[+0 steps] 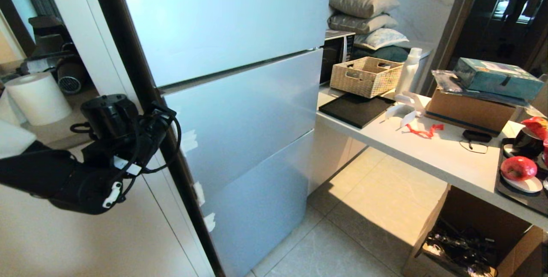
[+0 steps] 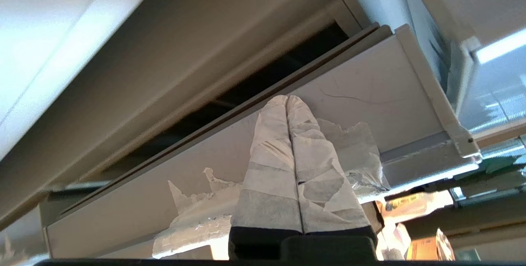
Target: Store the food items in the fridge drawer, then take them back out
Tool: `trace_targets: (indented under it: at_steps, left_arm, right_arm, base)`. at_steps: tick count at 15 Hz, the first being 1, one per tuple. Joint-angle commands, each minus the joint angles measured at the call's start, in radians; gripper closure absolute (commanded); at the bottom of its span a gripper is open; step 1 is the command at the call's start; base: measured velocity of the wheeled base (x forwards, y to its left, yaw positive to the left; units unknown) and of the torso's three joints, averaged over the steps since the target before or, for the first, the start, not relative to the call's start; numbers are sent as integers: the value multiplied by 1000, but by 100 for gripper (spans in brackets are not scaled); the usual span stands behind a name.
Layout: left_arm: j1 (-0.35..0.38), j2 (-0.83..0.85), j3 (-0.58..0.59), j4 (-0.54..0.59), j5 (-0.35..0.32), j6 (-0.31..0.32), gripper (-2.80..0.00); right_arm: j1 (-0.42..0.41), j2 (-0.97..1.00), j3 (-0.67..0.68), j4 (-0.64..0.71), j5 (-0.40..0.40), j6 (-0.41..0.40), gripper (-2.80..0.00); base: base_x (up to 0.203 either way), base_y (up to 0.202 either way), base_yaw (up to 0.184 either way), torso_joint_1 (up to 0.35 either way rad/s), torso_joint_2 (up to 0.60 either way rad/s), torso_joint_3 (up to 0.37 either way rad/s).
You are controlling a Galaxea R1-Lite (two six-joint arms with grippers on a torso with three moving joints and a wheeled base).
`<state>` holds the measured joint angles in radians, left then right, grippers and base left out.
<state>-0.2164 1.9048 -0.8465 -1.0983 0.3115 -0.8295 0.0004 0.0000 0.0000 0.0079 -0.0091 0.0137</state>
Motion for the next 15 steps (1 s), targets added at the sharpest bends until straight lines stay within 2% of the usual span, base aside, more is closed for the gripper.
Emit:
trace_targets:
  at_steps: [1, 9, 12, 15]
  left_arm:
    - [-11, -50, 42, -8, 0, -5, 0]
    - [-62, -134, 157, -11, -2, -5, 0]
    - [-113, -172, 201, -11, -2, -5, 0]
    - [-209, -251, 287, -8, -1, -5, 0]
  right_arm:
    - [1, 0, 0, 0, 0, 0, 0]
    - [1, 2, 0, 0, 0, 0, 0]
    - [1, 2, 0, 0, 0, 0, 0]
    - [1, 2, 0, 0, 0, 0, 0]
  base:
    - [0, 0, 0, 0, 0, 0]
    - [0, 0, 0, 0, 0, 0]
    - [0, 0, 0, 0, 0, 0]
    - [0, 0, 0, 0, 0, 0]
